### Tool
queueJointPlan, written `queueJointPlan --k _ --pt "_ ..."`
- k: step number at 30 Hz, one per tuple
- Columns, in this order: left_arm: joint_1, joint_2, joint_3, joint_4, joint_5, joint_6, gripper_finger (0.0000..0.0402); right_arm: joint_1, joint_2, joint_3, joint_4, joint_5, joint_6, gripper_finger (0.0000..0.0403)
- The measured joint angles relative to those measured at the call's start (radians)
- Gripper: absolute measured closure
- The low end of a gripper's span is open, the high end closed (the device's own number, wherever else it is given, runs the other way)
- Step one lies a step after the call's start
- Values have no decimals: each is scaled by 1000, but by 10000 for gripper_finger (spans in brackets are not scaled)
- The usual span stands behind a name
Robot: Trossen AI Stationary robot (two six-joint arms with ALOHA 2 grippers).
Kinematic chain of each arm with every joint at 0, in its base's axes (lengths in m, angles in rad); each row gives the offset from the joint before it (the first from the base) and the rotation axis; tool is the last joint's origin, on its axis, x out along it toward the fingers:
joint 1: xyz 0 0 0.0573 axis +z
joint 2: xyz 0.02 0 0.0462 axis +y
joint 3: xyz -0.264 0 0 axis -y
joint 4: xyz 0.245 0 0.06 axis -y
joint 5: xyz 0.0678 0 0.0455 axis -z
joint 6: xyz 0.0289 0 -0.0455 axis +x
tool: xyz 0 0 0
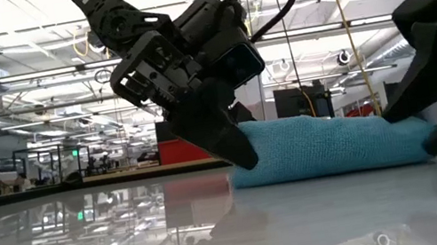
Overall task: Roll towel into tight, uniform cylinder
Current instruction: Roll the blue towel
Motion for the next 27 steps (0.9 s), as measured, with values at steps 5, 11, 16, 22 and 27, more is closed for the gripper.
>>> queueJointPlan --k 5,11,16,22,27 --pt "0 0 0 -4 1 0 384 -2 1 -1 11 25 -26 200" --pt "0 0 0 -3 20 8 384 -19 1 -1 -3 24 -26 200" --pt "0 0 0 0 40 7 384 -62 1 -1 -13 -59 -19 203" --pt "0 0 0 1 55 0 378 -89 1 -2 -10 -86 -4 250" --pt "0 -1 1 -7 51 0 377 -104 1 -5 -9 -146 47 326"
